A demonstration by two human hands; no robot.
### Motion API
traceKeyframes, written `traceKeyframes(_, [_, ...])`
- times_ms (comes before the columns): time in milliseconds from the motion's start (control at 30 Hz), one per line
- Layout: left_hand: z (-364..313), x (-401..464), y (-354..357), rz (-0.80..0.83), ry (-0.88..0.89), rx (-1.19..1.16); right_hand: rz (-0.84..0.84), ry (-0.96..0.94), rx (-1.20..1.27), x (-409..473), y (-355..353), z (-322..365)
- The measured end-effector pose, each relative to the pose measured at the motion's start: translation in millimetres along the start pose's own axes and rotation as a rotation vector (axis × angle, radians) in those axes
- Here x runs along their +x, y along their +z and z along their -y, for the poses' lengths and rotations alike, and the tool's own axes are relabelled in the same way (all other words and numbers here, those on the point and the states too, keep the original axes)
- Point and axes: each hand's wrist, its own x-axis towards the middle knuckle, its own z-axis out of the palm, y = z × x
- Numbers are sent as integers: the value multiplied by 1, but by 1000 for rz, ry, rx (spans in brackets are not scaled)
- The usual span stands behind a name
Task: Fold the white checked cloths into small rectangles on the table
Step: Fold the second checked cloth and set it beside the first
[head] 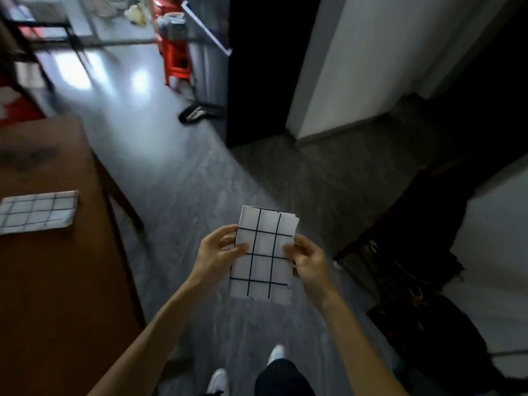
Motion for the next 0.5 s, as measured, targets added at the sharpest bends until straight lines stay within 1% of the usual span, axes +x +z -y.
traceKeyframes(100, [5,37,-13,-180,-24,-24,161,6,9,66,21,12])
traceKeyframes(167, [4,54,-21,-301,-22,-21,301,2,11,104,40,25])
traceKeyframes(233, [-3,61,-29,-460,-12,-18,454,8,-11,133,62,40])
traceKeyframes(333, [-20,54,-39,-652,33,-48,686,30,-91,159,99,65])
traceKeyframes(500, [-30,35,-67,-987,30,-137,1049,-15,-228,171,181,96])
